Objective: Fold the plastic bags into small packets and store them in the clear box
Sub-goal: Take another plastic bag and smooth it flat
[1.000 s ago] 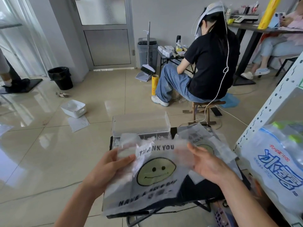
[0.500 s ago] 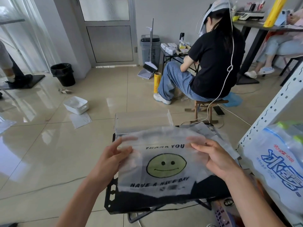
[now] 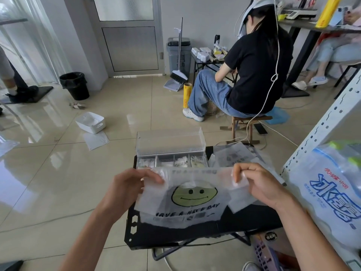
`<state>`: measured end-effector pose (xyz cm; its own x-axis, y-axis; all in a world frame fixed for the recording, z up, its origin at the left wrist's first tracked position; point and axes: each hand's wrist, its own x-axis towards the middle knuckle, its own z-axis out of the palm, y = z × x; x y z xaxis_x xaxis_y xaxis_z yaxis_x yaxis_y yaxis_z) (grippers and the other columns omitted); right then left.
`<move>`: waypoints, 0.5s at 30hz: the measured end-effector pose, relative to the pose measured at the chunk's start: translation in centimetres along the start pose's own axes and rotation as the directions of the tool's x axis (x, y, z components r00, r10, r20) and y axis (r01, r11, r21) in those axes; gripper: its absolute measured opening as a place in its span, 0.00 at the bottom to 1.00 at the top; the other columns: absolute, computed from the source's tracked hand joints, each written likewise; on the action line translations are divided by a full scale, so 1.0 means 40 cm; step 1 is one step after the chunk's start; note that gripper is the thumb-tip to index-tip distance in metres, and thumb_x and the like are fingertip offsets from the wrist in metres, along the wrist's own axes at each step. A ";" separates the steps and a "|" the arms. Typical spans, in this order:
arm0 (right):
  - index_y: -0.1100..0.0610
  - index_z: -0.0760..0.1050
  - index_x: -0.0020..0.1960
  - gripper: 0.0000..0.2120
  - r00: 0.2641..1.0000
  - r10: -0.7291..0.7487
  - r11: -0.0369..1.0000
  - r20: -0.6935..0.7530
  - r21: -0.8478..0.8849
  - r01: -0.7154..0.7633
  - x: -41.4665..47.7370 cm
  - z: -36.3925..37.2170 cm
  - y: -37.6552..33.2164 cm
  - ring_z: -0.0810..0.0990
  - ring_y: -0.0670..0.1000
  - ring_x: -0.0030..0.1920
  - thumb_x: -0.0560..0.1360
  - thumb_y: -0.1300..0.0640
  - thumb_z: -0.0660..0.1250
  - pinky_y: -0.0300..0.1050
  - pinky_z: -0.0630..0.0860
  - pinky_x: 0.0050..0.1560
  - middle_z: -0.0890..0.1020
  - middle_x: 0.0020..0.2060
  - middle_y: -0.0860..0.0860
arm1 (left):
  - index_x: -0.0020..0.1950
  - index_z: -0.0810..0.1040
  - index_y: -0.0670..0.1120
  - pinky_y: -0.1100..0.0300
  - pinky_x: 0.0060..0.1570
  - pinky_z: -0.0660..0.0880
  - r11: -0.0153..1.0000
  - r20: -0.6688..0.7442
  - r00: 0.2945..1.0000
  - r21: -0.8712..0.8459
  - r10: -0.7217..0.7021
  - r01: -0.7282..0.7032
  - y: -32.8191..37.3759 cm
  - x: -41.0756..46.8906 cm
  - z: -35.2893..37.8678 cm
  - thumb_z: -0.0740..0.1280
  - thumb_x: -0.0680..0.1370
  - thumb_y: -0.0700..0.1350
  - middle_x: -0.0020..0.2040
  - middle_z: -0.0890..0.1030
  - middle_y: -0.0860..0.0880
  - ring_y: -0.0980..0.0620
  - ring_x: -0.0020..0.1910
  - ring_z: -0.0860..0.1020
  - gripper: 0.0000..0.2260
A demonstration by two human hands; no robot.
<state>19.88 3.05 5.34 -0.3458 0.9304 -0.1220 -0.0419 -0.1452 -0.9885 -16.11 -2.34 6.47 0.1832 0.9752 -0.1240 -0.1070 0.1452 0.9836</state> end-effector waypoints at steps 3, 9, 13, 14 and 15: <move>0.61 0.76 0.36 0.13 1.000 0.003 0.991 0.031 0.135 -0.007 -0.004 -0.010 -0.009 0.70 0.58 0.49 0.75 0.61 0.56 0.53 0.69 0.52 0.72 0.41 0.60 | 0.45 0.84 0.37 0.54 0.50 0.73 0.997 -0.076 0.997 0.081 0.009 -0.003 -0.004 0.004 0.007 0.61 0.84 0.50 0.48 0.84 0.40 0.44 0.48 0.80 0.20; 0.52 0.79 0.58 0.25 0.995 -0.021 0.997 -0.100 -0.072 0.014 0.009 -0.002 0.011 0.83 0.61 0.54 0.64 0.48 0.82 0.59 0.75 0.56 0.86 0.52 0.58 | 0.64 0.79 0.48 0.60 0.39 0.80 0.994 -0.190 0.976 0.048 0.106 -0.099 -0.005 0.006 0.023 0.75 0.75 0.34 0.49 0.86 0.43 0.44 0.44 0.84 0.20; 0.51 0.81 0.62 0.35 0.960 -0.133 0.988 -0.244 0.047 0.149 0.019 0.013 -0.002 0.84 0.58 0.57 0.58 0.47 0.86 0.54 0.76 0.64 0.87 0.51 0.56 | 0.66 0.80 0.38 0.49 0.58 0.82 0.990 -0.135 0.991 -0.142 -0.025 0.005 0.008 0.007 0.023 0.71 0.78 0.39 0.61 0.84 0.37 0.38 0.60 0.83 0.17; 0.55 0.82 0.61 0.31 0.954 -0.142 0.980 -0.265 0.095 0.173 0.018 0.023 -0.008 0.84 0.57 0.56 0.60 0.51 0.86 0.52 0.76 0.64 0.87 0.50 0.55 | 0.64 0.81 0.35 0.48 0.61 0.81 0.992 -0.098 0.994 -0.121 -0.045 0.033 0.006 0.004 0.025 0.70 0.79 0.40 0.62 0.84 0.35 0.37 0.62 0.82 0.15; 0.58 0.82 0.60 0.26 0.949 -0.142 0.974 -0.281 0.131 0.185 0.017 0.032 -0.013 0.83 0.56 0.55 0.63 0.57 0.84 0.50 0.76 0.64 0.87 0.48 0.54 | 0.61 0.83 0.34 0.49 0.60 0.81 0.994 -0.081 0.995 -0.099 -0.059 0.051 0.007 0.001 0.031 0.69 0.80 0.40 0.61 0.84 0.35 0.37 0.61 0.83 0.13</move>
<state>18.47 3.32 5.89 -0.0583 0.9983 -0.0004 -0.2278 -0.0137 -0.9736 -14.92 -2.48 6.90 0.1090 0.9752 -0.1924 -0.1938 0.2107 0.9582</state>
